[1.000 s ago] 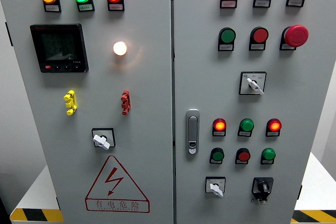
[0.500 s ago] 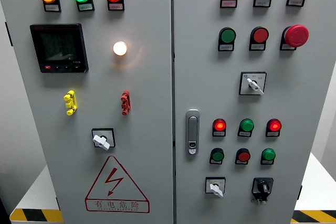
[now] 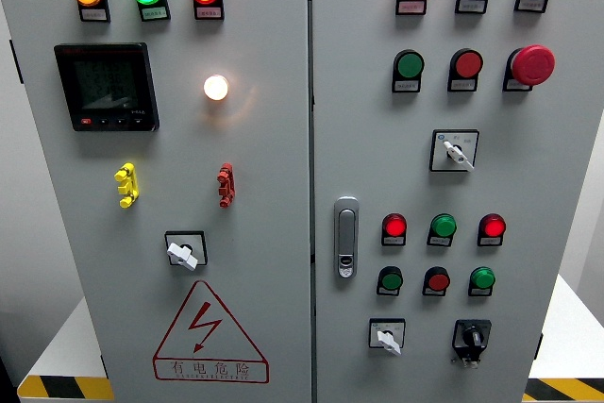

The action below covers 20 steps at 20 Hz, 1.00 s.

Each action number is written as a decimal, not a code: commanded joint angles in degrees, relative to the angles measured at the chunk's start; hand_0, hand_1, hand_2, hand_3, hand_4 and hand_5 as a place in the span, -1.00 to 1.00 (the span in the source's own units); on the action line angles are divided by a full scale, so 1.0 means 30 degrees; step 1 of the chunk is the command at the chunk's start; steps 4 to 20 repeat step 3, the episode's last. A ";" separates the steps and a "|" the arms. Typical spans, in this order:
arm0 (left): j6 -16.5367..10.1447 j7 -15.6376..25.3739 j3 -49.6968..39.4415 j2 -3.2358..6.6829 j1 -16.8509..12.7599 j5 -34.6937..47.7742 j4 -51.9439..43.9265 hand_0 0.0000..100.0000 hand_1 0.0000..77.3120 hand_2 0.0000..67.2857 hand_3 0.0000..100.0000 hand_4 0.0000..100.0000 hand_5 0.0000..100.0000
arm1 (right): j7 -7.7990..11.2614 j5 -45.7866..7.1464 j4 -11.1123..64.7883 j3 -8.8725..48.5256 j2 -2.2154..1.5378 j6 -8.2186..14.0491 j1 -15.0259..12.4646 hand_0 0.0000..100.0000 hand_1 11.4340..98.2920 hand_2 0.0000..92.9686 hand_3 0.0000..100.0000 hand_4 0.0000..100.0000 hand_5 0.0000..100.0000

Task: Turn on light switch 1

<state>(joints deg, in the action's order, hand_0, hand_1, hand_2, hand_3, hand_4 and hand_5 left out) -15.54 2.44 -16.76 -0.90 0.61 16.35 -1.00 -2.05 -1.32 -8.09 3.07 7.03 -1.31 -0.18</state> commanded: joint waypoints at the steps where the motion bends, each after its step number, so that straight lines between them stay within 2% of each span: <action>1: 0.0316 -0.0023 0.0311 -0.0196 -0.0028 0.0000 0.0010 -1.00 -1.00 -1.00 -1.00 -1.00 -1.00 | 0.0010 0.0000 0.0000 0.0003 0.0000 -0.0001 0.0001 -1.00 -0.80 -1.00 -0.60 -0.61 -0.79; 3: 0.0316 0.0006 0.0488 -0.0314 -0.0028 0.0000 0.0010 -1.00 -1.00 -1.00 -1.00 -1.00 -1.00 | 0.0010 0.0000 0.0000 -0.0026 0.0000 -0.0001 0.0001 -1.00 -0.80 -1.00 -0.60 -0.61 -0.79; 20: 0.0316 0.0006 0.0488 -0.0314 -0.0028 0.0000 0.0010 -1.00 -1.00 -1.00 -1.00 -1.00 -1.00 | 0.0010 0.0000 0.0000 -0.0026 0.0000 -0.0001 0.0001 -1.00 -0.80 -1.00 -0.60 -0.61 -0.79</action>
